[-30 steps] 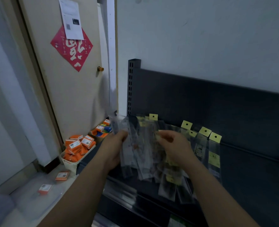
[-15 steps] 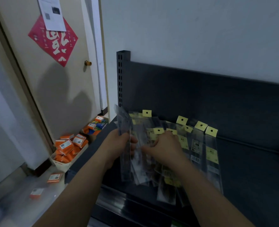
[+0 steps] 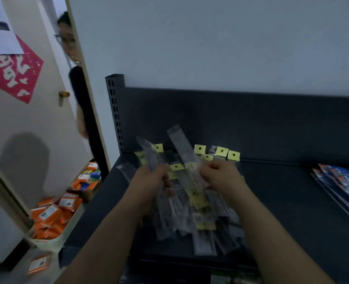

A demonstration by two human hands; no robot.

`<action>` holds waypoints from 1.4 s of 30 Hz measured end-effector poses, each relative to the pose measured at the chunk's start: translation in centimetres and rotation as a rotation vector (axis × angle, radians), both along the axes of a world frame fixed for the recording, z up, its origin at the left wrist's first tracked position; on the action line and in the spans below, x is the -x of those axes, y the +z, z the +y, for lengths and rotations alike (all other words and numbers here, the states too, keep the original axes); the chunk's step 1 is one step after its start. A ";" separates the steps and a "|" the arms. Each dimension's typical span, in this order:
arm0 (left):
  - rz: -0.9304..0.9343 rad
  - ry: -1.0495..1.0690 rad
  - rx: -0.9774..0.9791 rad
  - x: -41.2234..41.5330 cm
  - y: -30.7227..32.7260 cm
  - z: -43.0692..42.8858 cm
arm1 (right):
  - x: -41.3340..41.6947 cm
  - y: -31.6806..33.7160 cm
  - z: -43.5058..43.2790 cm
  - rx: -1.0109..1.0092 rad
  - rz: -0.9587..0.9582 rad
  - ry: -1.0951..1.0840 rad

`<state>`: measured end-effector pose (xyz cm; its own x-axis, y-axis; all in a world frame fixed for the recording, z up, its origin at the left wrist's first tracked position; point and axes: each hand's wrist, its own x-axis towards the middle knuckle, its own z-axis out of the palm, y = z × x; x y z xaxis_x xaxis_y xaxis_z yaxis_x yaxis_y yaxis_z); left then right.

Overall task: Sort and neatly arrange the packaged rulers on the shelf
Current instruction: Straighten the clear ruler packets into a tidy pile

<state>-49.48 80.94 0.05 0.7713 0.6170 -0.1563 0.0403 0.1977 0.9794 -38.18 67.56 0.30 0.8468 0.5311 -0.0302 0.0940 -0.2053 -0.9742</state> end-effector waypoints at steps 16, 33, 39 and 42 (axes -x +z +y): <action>0.078 -0.167 -0.126 -6.8 1.0 -8.1 | -1.5 0.1 -8.9 -0.040 -0.025 0.191; -0.065 0.083 0.093 -1.3 2.7 -1.7 | -0.8 0.2 -2.9 0.154 -0.250 0.236; -0.013 0.167 0.231 1.8 0.7 3.1 | 2.2 0.2 1.5 0.535 -0.533 0.374; 0.063 0.176 0.251 2.5 -0.6 4.1 | 3.4 -0.8 3.0 0.773 -0.664 0.409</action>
<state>-51.96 85.04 -0.54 0.6404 0.6760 -0.3646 0.0429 0.4425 0.8957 -41.55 70.58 -0.53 0.5820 0.8093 -0.0794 0.7520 -0.5728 -0.3262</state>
